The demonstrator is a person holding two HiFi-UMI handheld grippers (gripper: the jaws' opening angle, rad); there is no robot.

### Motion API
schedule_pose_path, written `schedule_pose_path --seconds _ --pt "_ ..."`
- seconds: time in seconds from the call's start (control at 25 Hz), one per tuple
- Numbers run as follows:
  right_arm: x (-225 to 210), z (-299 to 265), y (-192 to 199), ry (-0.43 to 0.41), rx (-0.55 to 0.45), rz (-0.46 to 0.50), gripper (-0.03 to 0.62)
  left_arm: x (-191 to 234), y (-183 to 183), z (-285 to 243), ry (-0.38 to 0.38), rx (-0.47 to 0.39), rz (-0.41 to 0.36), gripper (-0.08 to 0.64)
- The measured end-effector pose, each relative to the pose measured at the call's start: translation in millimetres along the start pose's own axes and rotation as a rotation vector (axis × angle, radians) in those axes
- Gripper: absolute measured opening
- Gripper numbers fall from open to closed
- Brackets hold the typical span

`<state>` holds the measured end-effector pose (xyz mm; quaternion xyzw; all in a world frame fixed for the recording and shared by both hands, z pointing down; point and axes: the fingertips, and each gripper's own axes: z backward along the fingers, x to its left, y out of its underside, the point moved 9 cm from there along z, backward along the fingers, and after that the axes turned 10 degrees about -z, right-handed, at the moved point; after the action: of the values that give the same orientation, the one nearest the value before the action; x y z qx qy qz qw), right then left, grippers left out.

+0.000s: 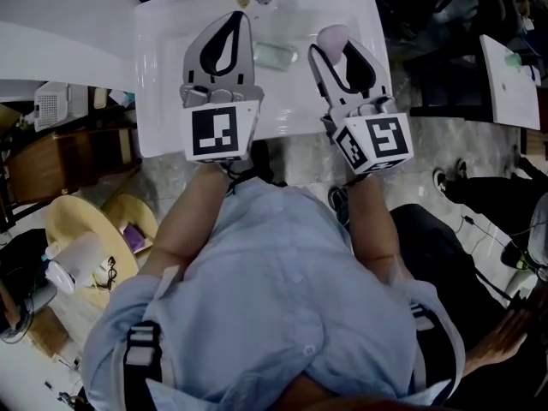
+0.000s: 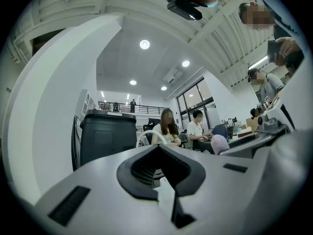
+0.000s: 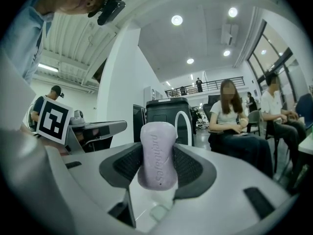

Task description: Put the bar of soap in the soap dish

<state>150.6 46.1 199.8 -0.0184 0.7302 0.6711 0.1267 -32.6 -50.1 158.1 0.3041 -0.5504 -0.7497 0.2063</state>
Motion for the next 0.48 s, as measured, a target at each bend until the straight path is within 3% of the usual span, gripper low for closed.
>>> schedule_pose_path --seconds 0.48 --pt "4 -36 -7 -0.009 0.003 0.009 0.206 28 9 -23 0.005 -0.014 0.017 0.009"
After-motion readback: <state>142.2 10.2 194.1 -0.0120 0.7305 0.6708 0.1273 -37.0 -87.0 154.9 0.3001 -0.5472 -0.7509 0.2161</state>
